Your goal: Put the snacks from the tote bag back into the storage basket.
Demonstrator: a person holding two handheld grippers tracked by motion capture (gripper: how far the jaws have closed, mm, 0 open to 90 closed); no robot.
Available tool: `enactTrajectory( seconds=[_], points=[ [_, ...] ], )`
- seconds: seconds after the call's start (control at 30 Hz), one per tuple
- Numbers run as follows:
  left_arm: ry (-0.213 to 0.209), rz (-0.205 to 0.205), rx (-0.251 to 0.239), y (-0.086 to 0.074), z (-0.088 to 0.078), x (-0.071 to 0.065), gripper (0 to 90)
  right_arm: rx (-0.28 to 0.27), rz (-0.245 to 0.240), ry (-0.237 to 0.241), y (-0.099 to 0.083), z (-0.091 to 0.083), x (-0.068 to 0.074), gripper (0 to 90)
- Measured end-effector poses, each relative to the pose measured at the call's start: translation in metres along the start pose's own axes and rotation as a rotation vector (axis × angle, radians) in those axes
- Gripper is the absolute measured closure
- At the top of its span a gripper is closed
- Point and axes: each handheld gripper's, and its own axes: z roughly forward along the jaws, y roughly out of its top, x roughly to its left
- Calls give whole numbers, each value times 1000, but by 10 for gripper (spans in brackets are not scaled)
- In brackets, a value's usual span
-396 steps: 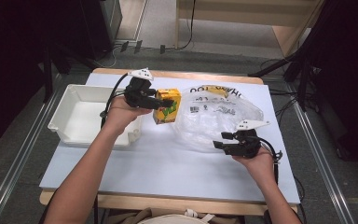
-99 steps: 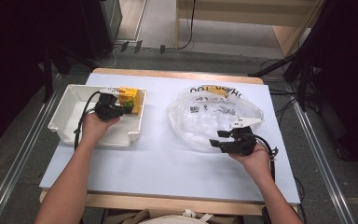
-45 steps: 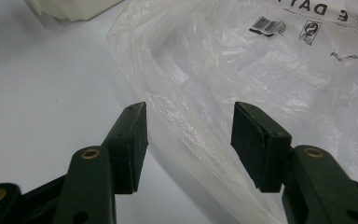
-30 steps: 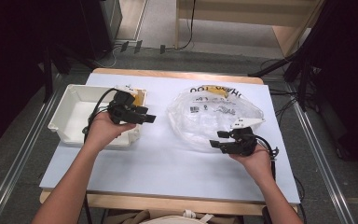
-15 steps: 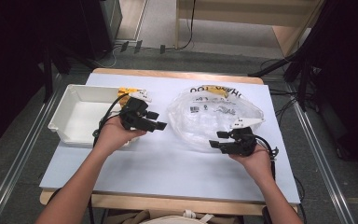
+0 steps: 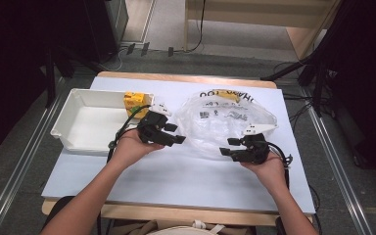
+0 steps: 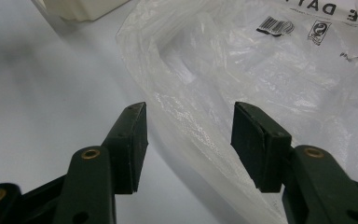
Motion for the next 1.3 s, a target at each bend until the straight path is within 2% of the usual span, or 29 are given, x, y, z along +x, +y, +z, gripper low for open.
enactTrajectory(
  seconds=[0.17,0.5,0.63,0.83,1.0,1.07,1.3],
  points=[
    [-14,7,-15,-1,7,-7,426,2,1,1,0,0,1,467],
    [-29,51,-17,-4,20,-19,425,5,-12,3,-1,0,2,468],
    [-49,46,-34,-5,25,-22,424,6,-17,2,-2,0,3,467],
    [-46,69,-12,-8,34,-26,423,6,-19,6,-2,0,3,468],
    [-64,72,-2,-9,41,-28,417,12,-25,7,-3,1,4,467],
    [-64,84,4,-9,42,-29,416,17,-24,10,-3,2,5,468],
    [-66,85,6,-9,42,-29,413,19,-34,10,-3,2,5,467]
  ],
)
